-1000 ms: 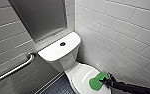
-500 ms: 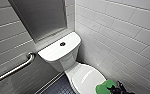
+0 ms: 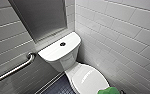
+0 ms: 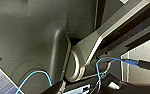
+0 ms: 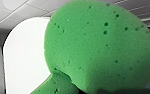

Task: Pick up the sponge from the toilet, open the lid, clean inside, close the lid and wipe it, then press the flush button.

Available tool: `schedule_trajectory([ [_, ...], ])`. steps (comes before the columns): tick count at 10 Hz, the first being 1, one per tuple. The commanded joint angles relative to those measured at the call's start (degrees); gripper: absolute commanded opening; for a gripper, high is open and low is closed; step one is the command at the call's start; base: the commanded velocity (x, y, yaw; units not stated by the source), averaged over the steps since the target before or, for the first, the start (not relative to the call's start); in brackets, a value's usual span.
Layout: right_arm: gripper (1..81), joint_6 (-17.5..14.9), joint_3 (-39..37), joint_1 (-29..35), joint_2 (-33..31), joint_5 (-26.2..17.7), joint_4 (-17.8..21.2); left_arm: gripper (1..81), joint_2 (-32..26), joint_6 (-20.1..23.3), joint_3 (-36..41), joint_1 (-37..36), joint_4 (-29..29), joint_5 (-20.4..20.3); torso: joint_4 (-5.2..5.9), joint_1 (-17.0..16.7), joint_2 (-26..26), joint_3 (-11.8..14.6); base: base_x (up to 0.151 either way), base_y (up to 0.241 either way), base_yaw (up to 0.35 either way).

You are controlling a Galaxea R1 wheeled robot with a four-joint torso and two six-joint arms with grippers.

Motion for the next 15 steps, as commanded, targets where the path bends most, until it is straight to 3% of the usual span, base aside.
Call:
schedule_trajectory([
  [1,1.0,-0.52,5.80,-1.72,-5.90,-4.43,0.10,81.1,-1.26,0.46,1.96,0.86,0.32,4.00,0.00,0.00,0.00,0.00,0.000,0.000,0.000],
  [5,1.0,-1.13,15.40,-7.61,-12.42,-2.67,-0.26,81.1,-1.35,0.54,1.79,0.85,0.49,2.33,0.00,0.00,-0.02,0.00,0.000,0.000,0.000],
  [8,1.0,-5.50,27.15,-5.51,-19.43,-4.40,-3.25,81.1,-1.17,0.54,1.70,0.68,0.58,2.06,0.00,0.00,-0.02,0.00,0.000,0.000,0.000],
  [11,1.0,-8.16,30.78,1.24,-21.65,-11.60,-3.16,81.1,-0.82,0.54,1.61,0.59,0.58,2.06,0.00,0.00,-0.02,0.00,0.000,0.000,0.000],
  [15,1.0,-7.99,25.34,14.00,-15.24,-23.31,-2.37,81.1,-0.55,0.54,1.35,0.42,0.49,2.06,0.00,0.00,-0.04,0.00,0.000,0.000,0.000],
])
